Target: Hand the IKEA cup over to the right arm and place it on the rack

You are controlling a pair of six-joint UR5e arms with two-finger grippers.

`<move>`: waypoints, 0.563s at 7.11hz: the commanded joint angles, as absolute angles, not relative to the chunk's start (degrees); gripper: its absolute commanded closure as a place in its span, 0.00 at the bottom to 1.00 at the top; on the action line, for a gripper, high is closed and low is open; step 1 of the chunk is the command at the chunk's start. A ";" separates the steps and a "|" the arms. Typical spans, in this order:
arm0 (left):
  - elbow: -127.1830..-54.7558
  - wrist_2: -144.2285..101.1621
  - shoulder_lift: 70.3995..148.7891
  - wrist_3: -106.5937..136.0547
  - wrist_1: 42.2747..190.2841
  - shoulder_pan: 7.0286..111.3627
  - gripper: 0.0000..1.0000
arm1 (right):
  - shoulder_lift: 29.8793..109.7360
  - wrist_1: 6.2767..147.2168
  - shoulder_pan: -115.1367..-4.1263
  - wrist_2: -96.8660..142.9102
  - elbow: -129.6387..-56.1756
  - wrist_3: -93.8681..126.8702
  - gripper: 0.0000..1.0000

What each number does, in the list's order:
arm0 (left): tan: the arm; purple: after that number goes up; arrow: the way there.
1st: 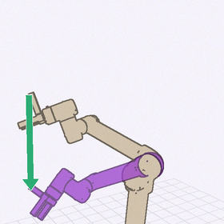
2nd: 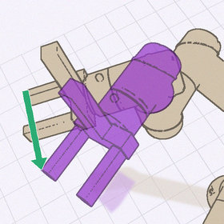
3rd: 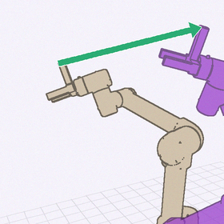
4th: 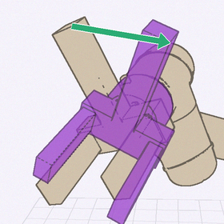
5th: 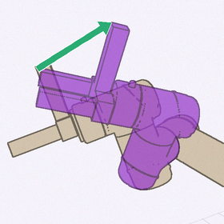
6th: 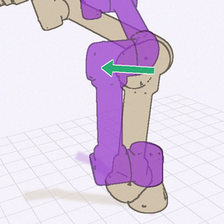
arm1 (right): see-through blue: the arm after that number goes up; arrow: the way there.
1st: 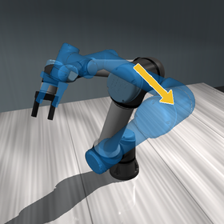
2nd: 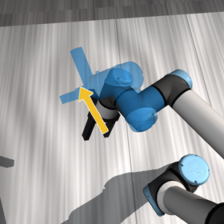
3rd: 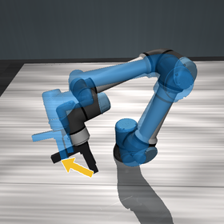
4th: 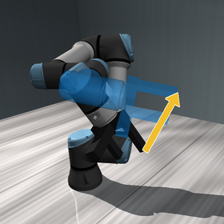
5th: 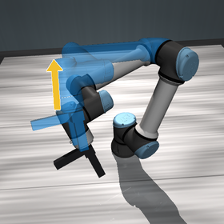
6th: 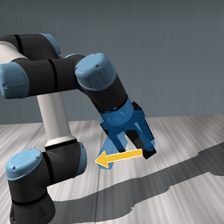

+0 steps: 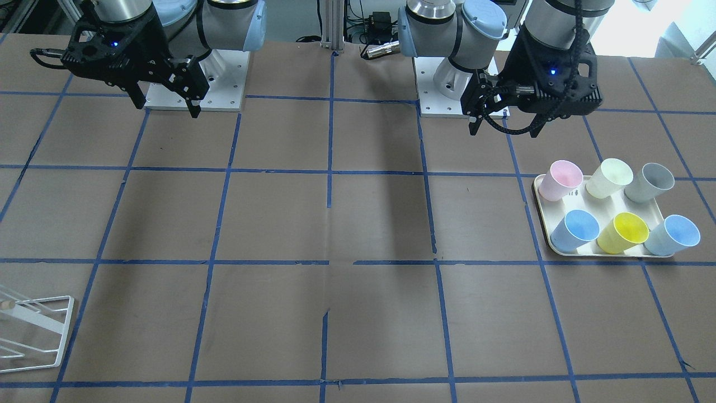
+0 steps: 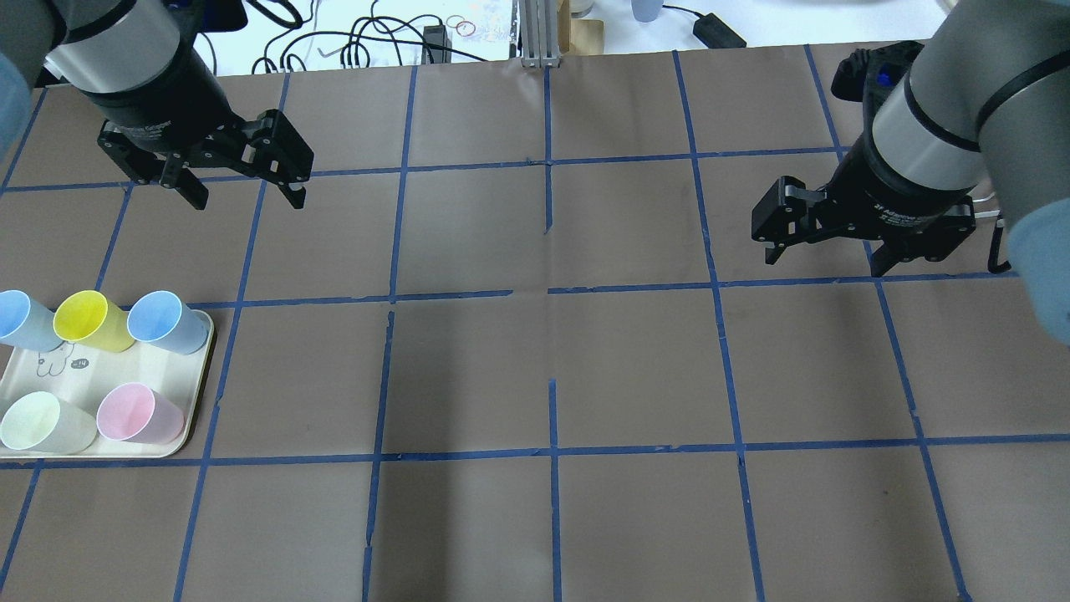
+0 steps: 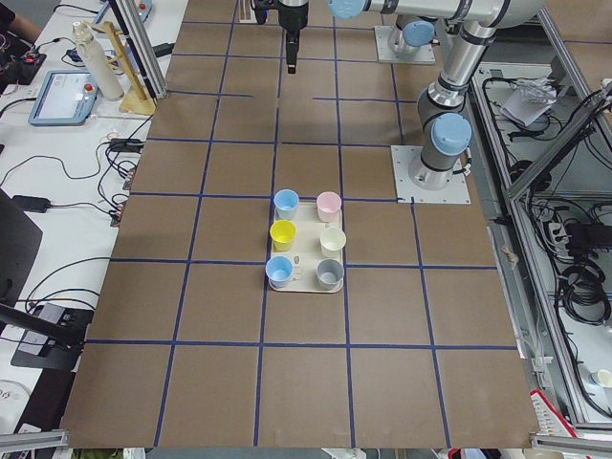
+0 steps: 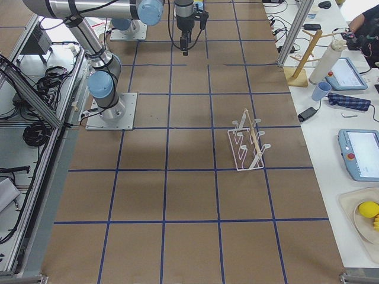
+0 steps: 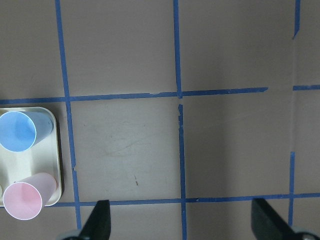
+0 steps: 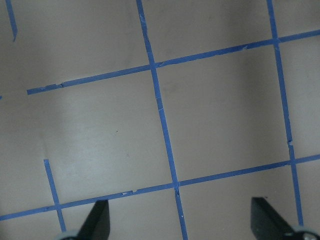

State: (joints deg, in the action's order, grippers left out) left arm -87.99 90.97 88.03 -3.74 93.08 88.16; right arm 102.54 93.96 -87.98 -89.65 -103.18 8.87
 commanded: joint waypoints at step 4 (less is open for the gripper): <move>-88.77 91.14 87.45 -5.00 95.43 86.76 0.00 | 102.57 93.87 -87.89 -89.65 -103.18 8.88 0.00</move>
